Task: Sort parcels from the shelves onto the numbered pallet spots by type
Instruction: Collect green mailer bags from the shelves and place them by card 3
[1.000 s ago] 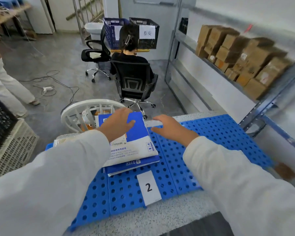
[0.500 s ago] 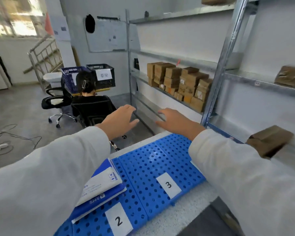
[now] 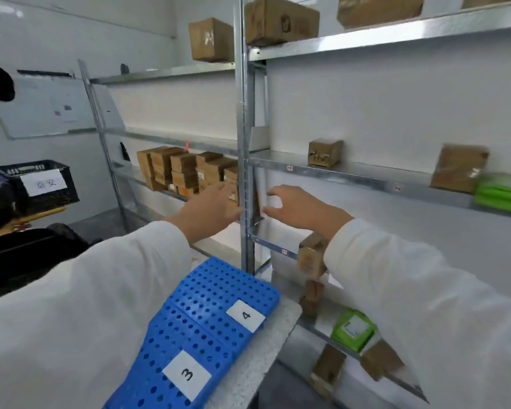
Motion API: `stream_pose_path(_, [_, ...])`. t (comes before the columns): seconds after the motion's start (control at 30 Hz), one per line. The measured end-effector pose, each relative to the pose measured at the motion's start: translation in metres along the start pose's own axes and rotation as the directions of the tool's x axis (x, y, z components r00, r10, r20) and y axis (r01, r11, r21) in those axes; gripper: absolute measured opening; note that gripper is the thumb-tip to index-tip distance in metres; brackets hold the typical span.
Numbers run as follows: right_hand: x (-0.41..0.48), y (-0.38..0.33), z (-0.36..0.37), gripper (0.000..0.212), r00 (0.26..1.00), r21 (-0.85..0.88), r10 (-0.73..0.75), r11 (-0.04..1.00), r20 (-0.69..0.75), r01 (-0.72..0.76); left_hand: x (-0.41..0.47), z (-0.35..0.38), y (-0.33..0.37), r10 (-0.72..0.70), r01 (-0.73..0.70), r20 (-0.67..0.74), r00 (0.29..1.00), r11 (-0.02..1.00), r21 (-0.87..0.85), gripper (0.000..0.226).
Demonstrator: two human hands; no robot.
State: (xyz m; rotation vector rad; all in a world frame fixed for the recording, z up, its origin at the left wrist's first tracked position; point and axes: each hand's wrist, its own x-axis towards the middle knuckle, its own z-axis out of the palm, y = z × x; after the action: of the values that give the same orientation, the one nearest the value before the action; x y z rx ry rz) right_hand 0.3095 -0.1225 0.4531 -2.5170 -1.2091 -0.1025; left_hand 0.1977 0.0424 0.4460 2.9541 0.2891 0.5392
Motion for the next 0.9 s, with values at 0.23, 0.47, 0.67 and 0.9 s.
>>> stream_pose_path(0.23, [-0.034,0.097,-0.045,0.058,0.985,0.004,0.148,0.989,-0.085,-0.148,0.060,0.027,0.104,0.136,-0.136,-0.009,0.991,0.991,-0.021,0.055])
stream_pose_path(0.47, [-0.099,0.189,-0.083,0.056,0.938,0.001,0.307,0.951,-0.160,-0.311,0.109,0.057,0.214,0.303,-0.306,-0.044,0.952,0.947,-0.100,0.052])
stream_pose_path(0.67, [-0.158,0.245,-0.124,0.049,0.870,-0.026,0.458,0.883,-0.181,-0.469,0.126,0.084,0.303,0.464,-0.465,-0.055,0.884,0.862,-0.202,0.046])
stream_pose_path(0.9, [-0.183,0.286,-0.152,0.048,0.773,0.016,0.565,0.810,-0.289,-0.586,0.165,0.092,0.354,0.547,-0.540,-0.063,0.835,0.791,-0.289,0.040])
